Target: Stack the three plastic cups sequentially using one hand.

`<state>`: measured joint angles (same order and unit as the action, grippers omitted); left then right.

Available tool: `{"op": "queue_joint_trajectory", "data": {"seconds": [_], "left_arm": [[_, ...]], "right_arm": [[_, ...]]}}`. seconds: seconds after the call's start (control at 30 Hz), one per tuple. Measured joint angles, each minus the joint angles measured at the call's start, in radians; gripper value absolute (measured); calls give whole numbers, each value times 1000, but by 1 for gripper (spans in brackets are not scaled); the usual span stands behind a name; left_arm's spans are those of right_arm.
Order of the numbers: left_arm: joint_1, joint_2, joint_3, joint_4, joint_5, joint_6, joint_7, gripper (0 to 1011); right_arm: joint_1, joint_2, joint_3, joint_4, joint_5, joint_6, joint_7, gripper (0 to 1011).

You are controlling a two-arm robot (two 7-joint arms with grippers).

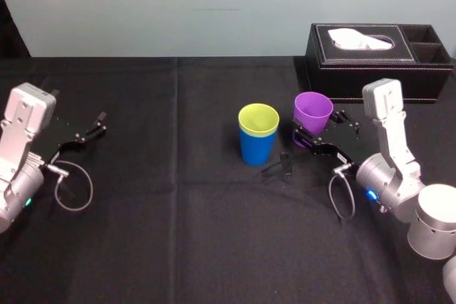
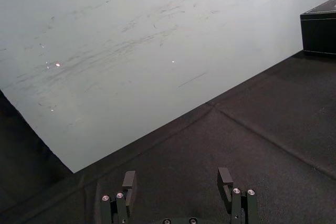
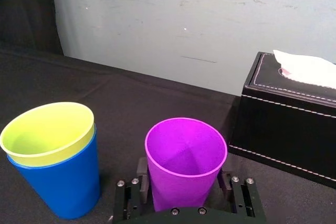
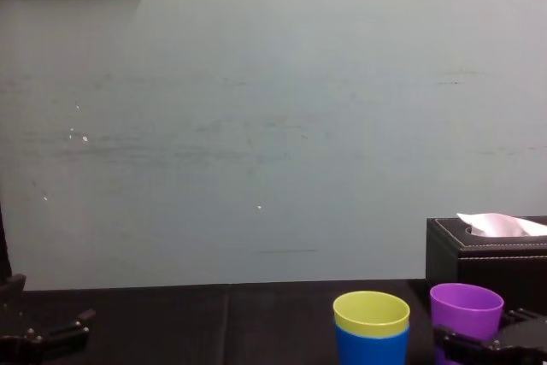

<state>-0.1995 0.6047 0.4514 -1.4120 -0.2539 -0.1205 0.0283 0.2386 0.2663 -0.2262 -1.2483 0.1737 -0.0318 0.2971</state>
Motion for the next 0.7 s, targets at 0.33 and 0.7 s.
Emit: {"op": "queue_joint_trajectory", "data": {"seconds": [0.33, 0.7], "left_arm": [[0, 0, 0, 0, 0, 0, 0, 1011], [0, 0, 0, 0, 0, 0, 0, 1011]], "right_arm": [[-1, 1, 1, -1, 0, 1, 0, 724], [-30, 48, 4, -151, 25, 80, 42, 724]]}}
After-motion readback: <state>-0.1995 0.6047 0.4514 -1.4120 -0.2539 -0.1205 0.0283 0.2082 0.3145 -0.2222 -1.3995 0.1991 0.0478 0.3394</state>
